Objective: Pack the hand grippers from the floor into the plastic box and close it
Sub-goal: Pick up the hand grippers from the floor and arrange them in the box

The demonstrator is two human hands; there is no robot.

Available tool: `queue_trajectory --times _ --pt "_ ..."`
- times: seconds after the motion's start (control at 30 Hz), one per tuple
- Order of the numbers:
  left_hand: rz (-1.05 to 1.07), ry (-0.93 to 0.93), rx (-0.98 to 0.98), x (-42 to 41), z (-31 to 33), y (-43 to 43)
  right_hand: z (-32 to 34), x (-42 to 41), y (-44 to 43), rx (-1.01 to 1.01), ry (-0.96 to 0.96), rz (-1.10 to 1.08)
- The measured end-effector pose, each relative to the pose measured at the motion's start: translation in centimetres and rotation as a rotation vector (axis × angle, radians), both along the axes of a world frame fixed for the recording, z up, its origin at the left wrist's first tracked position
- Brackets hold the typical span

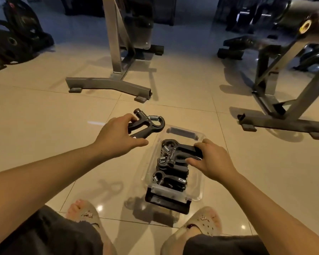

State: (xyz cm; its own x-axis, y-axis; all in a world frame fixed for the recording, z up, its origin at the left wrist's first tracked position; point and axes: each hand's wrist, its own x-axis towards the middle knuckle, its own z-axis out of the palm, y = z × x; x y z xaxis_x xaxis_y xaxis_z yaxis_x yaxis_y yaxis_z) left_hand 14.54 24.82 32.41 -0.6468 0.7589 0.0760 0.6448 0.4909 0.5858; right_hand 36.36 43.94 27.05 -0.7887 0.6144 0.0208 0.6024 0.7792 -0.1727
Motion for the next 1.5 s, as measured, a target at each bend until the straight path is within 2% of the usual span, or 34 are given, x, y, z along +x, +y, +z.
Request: queue_trajectory --times 0.23,0.47,0.8,0.93,1.43,1.5 --pt "-0.112 0.076 -0.046 -1.8 -4.4 2.6 -6.2 -0.8 0.2 -0.085 -0.151 0.016" --pt "-0.064 -0.072 -0.057 -2.5 -7.7 4.1 -11.5 -2.7 -0.4 -0.139 -0.258 0.014" --pt "-0.183 -0.096 -0.142 -5.0 -11.1 5.8 -16.7 -4.4 -0.5 -0.289 -0.238 -0.128" --pt "-0.235 -0.107 -0.167 -5.3 -12.1 6.1 -17.5 -4.4 -0.4 -0.302 -0.200 -0.137" --pt "-0.287 -0.103 -0.186 -6.2 -13.5 7.2 -17.6 -5.0 0.5 -0.249 -0.307 -0.089" --pt "-0.281 -0.083 -0.189 -6.2 -13.6 7.1 -16.3 -6.0 1.1 -0.319 -0.229 -0.127"
